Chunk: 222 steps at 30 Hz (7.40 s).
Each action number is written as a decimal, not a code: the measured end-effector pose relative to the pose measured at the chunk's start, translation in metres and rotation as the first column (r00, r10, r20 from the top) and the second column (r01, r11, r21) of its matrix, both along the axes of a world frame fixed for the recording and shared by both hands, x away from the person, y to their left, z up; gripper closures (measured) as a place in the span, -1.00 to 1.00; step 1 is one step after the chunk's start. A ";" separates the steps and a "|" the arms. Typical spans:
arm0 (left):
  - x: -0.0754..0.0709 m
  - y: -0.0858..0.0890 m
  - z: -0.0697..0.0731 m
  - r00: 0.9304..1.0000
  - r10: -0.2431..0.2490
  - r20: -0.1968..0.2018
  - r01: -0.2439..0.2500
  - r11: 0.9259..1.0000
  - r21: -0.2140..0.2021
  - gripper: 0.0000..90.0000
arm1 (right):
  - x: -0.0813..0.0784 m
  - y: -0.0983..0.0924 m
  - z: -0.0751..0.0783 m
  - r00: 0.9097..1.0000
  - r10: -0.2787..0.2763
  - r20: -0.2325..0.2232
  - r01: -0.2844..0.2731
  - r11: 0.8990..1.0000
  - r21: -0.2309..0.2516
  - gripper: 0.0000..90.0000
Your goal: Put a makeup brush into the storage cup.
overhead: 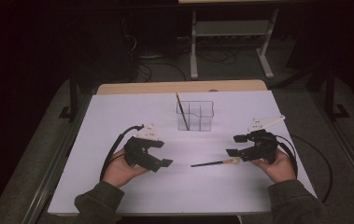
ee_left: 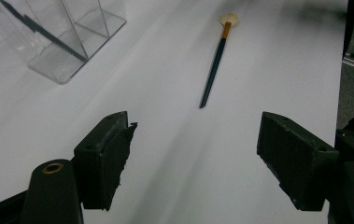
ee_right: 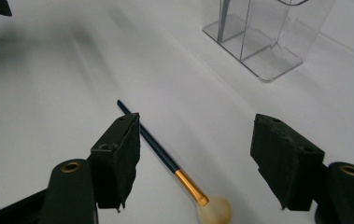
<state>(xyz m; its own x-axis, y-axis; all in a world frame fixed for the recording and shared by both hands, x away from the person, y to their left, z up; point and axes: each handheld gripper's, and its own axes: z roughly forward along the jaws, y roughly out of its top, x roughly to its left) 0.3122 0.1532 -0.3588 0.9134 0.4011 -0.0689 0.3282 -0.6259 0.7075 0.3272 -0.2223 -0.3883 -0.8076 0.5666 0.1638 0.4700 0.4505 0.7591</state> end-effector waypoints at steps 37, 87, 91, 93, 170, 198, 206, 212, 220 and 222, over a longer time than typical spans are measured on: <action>0.032 -0.105 -0.012 0.987 -0.160 -0.029 0.163 0.982 0.099 -0.17 | -0.001 -0.013 -0.021 0.998 -0.069 -0.010 0.069 0.998 -0.002 -0.33; 0.045 -0.169 -0.060 0.968 -0.233 -0.095 0.250 0.929 0.273 0.53 | 0.000 -0.016 -0.027 0.997 -0.072 0.004 0.073 0.997 -0.032 -0.39; 0.045 -0.171 -0.063 0.967 -0.234 -0.104 0.254 0.926 0.279 0.59 | -0.001 -0.015 -0.027 0.997 -0.073 -0.001 0.073 0.997 -0.035 -0.39; 0.045 -0.172 -0.063 0.966 -0.237 -0.105 0.258 0.924 0.282 0.60 | -0.001 -0.015 -0.026 0.997 -0.079 -0.009 0.079 0.996 -0.034 -0.38; 0.034 -0.093 -0.030 0.993 -0.086 -0.086 0.104 0.967 0.234 0.86 | -0.007 0.021 -0.011 1.000 0.025 -0.018 -0.026 0.999 -0.022 -0.37; 0.030 -0.032 -0.002 0.997 -0.002 -0.071 0.011 0.993 0.122 0.86 | 0.004 0.051 0.020 0.995 0.092 -0.038 -0.093 0.995 -0.027 -0.41; 0.029 -0.024 0.002 0.998 -0.001 -0.065 0.008 0.994 0.113 0.86 | 0.007 0.057 0.028 0.994 0.099 -0.039 -0.100 0.995 -0.011 -0.42; 0.026 -0.019 0.007 0.998 0.007 -0.055 -0.002 0.996 0.086 0.86 | 0.008 0.061 0.033 0.993 0.111 -0.042 -0.111 0.994 0.000 -0.43; 0.023 -0.012 0.014 0.999 0.003 -0.044 0.000 0.998 0.062 0.86 | 0.014 0.070 0.035 0.989 0.142 -0.048 -0.141 0.990 0.023 -0.44; 0.023 -0.010 0.017 0.999 -0.010 -0.030 0.012 0.998 0.066 0.86 | 0.015 0.073 0.036 0.987 0.152 -0.050 -0.152 0.988 0.021 -0.44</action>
